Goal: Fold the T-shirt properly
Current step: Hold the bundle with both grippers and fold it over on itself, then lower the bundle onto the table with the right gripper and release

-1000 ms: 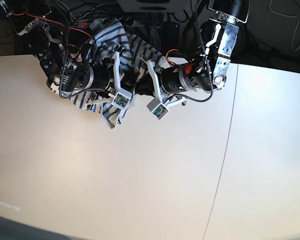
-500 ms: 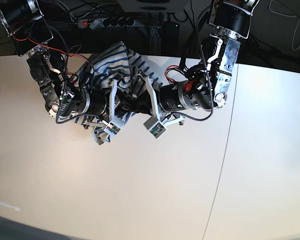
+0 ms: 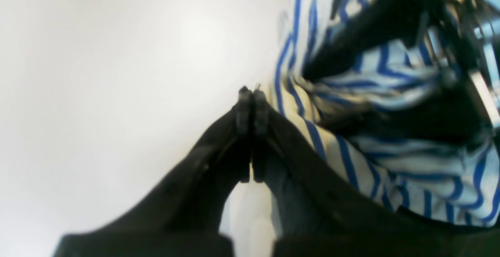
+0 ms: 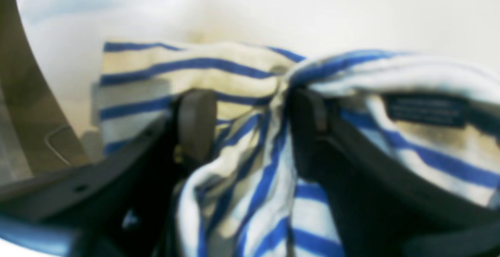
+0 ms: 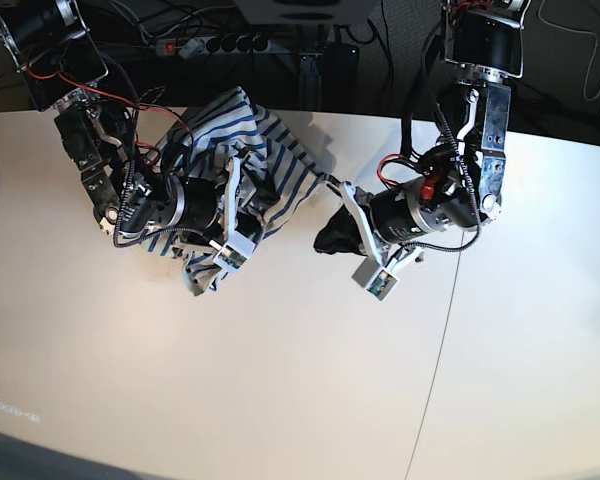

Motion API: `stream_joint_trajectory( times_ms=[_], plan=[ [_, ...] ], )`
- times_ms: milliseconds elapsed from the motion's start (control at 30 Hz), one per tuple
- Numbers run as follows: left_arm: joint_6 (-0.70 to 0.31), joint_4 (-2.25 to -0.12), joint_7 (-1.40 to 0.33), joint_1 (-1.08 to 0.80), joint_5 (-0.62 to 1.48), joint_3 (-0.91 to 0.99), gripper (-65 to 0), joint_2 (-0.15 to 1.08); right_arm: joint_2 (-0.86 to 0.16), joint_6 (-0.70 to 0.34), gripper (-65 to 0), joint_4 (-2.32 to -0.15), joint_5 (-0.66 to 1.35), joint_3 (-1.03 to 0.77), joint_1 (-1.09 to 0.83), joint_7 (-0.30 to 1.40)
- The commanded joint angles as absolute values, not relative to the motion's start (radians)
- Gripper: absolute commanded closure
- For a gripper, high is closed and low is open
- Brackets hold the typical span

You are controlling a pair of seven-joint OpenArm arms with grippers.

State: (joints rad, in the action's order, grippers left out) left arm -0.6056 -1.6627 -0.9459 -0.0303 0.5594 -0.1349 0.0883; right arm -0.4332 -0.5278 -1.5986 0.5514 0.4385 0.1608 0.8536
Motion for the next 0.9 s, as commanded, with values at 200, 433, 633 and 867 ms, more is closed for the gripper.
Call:
stream_joint_trajectory(
  times_ms=[200,433,633,867],
  plan=[
    [-0.618,-1.679,-0.976,-0.017,0.611,-0.097,0.0,0.096,-0.355,-0.572,-32.4,-1.696,0.559,0.429,0.178,0.833],
    [-0.618,-1.679,-0.974,-0.017,0.632,-0.097,0.0,0.137,-0.281,-0.572,-32.4,-1.707,0.554,0.429,0.2,0.833],
    [-0.617,-1.679,-0.966,-0.017,0.634,-0.056,0.0,0.201,-0.245,-0.573,-32.3,-1.707,0.561,0.424,0.258,0.834],
    [-0.618,-1.679,-0.999,-0.017,0.728,0.076,0.0,0.245,-0.231,-0.573,-27.6,-1.709,0.543,0.352,0.347,0.92]
  ],
)
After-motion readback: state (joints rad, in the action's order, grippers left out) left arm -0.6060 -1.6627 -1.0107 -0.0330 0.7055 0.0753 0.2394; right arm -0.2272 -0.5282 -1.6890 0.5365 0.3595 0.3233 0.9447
